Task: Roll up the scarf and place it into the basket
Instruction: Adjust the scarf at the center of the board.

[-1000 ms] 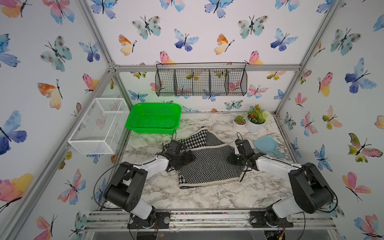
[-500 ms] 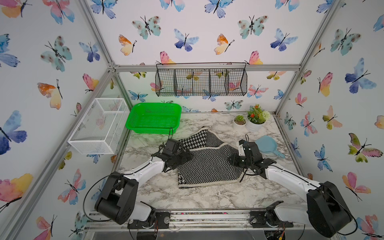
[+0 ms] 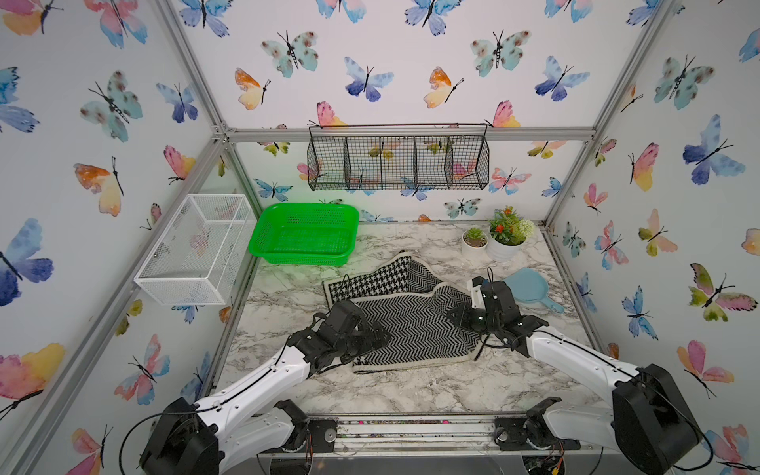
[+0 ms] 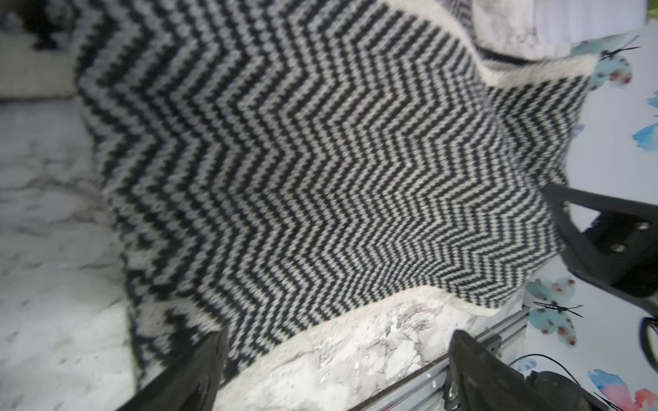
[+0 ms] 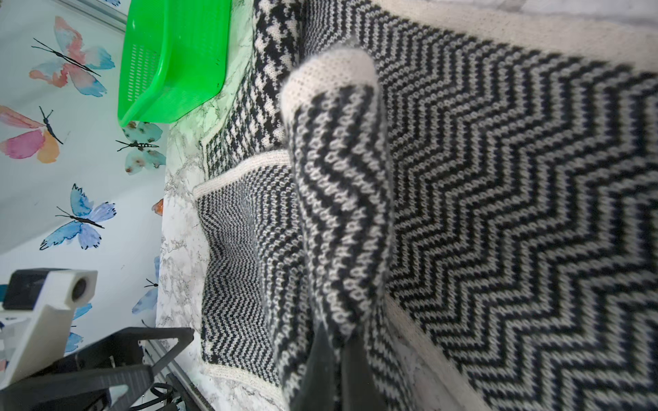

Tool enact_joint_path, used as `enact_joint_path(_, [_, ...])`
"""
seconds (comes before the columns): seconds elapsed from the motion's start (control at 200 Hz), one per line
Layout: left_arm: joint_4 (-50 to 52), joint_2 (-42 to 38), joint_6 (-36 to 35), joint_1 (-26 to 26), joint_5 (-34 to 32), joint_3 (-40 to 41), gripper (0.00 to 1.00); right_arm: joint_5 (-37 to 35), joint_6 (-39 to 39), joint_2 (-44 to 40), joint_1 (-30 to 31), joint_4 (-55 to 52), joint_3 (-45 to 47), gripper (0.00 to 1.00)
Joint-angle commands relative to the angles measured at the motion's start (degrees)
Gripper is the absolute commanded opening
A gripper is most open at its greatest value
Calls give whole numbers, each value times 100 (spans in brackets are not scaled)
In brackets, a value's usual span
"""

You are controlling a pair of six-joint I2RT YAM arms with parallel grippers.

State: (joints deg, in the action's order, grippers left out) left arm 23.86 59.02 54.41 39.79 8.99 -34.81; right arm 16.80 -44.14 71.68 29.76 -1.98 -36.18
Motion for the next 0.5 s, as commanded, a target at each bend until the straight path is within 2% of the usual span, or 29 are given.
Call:
enact_joint_path(0.0, [907, -225, 310, 20, -838, 110, 98, 110, 28, 43, 59, 183, -195, 1])
enact_joint_path(0.12, [773, -324, 333, 20, -1026, 393, 98, 153, 60, 66, 58, 169, -214, 1])
enact_joint_path(0.24, [715, -31, 312, 11, -1211, 462, 98, 127, 72, -28, 57, 132, -205, 1])
enact_joint_path(0.496, [-15, 697, 173, 9, -886, 582, 99, 86, 121, -184, 65, -61, -266, 1])
